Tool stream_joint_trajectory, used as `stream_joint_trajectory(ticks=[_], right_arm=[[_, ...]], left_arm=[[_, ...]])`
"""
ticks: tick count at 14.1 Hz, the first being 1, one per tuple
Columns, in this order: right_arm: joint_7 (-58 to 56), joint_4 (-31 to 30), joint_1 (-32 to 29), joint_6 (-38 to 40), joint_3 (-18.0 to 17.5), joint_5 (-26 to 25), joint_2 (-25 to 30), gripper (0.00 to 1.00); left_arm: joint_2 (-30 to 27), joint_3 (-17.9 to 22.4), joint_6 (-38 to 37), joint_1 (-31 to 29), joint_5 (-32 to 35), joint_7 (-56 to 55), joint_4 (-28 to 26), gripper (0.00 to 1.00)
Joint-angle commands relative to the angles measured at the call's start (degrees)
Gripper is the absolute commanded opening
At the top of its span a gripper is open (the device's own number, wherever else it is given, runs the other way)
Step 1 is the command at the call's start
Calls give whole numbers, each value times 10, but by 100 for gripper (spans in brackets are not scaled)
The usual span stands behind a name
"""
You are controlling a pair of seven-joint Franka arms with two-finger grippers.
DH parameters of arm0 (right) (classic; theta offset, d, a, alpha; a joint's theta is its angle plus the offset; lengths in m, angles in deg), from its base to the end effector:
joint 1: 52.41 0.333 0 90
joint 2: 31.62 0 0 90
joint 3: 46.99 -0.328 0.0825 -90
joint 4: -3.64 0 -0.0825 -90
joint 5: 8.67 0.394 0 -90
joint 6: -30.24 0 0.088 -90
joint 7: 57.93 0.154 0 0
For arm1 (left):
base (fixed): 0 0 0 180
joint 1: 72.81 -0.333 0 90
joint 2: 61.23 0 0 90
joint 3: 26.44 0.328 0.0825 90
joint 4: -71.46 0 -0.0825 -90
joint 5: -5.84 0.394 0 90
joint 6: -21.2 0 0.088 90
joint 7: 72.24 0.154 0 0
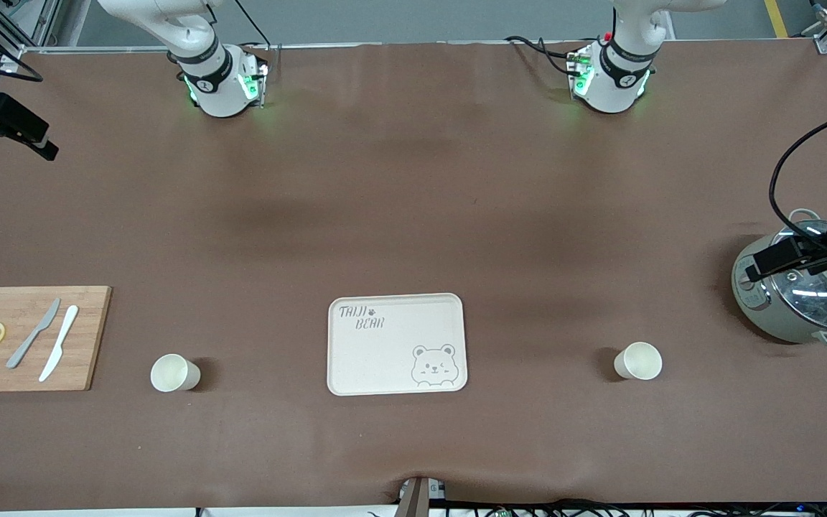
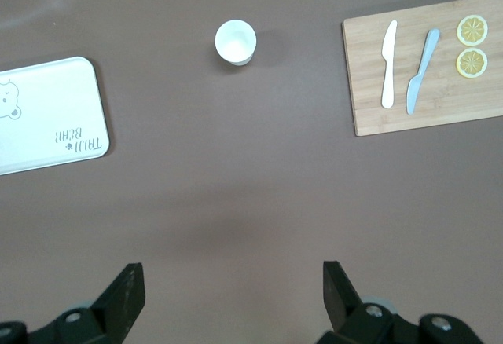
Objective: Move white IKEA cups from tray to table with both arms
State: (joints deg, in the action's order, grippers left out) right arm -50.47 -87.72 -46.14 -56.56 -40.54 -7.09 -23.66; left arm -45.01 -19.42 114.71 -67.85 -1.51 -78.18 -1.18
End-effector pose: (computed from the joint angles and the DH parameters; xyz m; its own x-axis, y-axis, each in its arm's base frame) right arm 0.5154 -0.0016 0.6476 0.9900 -0.1311 0.0524 -0.1285 -0.9904 -0.0502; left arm 0.6633 -0.0065 0.5706 0.9877 0.1388 0.0726 0.1311 -0.9861 0.1020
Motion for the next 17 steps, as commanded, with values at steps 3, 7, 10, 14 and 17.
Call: stream_joint_trajectory(ticks=[3,7,10,14,17], right_arm=[[-3,-19,-4,-12,-6,-10,14,100],[-3,-20,-11,-14,-6,-10,14,100],[-10,-29,-28,-30,-6,-10,13,100],[-63,-31,-68,-45,-6,-10,12,100],[-63,-32,-69,-40,-6,-10,12,100]], left_arm=[[-38,-3,-19,-6,11,16,-1,100],[-38,-2,-25,-6,12,27,3,100],[-38,0,-28,-6,12,27,2,100],[-37,4,-28,-6,13,27,2,100],[-37,5,-28,-5,13,26,2,100]])
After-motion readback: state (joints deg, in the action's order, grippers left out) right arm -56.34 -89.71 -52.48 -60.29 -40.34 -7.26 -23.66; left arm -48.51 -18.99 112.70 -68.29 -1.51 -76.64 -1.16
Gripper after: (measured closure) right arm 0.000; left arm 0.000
